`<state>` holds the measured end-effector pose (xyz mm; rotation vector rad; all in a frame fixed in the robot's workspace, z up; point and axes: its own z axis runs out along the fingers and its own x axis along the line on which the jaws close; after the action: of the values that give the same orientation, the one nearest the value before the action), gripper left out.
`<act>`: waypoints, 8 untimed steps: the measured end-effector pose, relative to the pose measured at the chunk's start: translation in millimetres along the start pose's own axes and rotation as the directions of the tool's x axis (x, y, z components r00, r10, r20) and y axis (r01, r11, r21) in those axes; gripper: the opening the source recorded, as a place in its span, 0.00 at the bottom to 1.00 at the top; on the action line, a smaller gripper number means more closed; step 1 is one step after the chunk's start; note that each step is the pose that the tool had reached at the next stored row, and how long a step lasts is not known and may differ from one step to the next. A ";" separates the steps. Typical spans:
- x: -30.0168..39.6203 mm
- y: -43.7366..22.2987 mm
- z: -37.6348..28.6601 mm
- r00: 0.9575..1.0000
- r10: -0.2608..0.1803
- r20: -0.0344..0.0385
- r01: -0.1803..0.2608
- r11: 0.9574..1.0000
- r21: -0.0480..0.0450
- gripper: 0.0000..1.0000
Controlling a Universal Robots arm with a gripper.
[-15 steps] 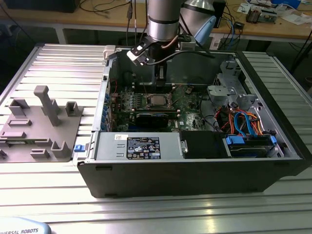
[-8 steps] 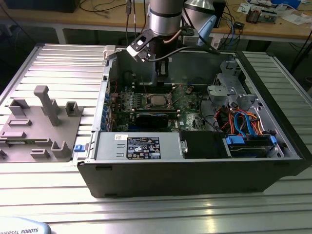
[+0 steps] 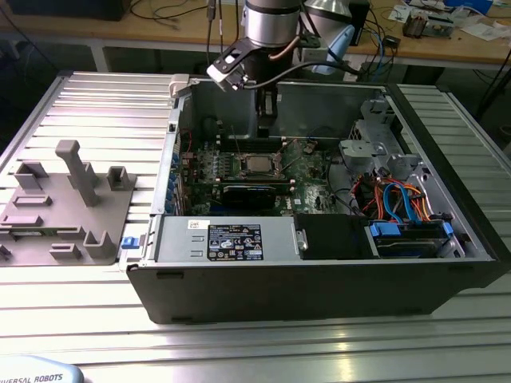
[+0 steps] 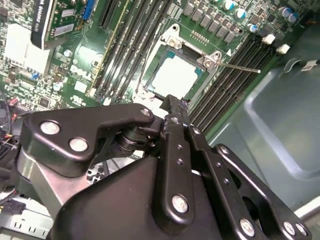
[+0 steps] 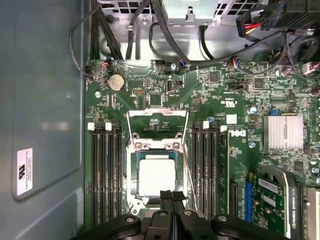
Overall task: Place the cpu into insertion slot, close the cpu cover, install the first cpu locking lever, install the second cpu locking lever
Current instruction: 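Place the cpu into insertion slot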
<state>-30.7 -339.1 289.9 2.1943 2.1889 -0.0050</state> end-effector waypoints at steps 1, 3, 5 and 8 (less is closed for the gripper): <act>-0.1 0.0 -1.7 1.000 0.000 0.001 0.000 1.000 0.000 0.11; -0.3 0.2 -7.0 1.000 0.000 0.002 0.000 1.000 0.000 0.11; -0.4 0.3 -11.3 1.000 0.000 0.003 0.000 1.000 0.000 0.11; -0.5 0.4 -15.2 1.000 0.000 0.003 0.000 1.000 0.000 0.11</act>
<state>-30.7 -339.2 305.0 2.1925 2.1872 -0.0087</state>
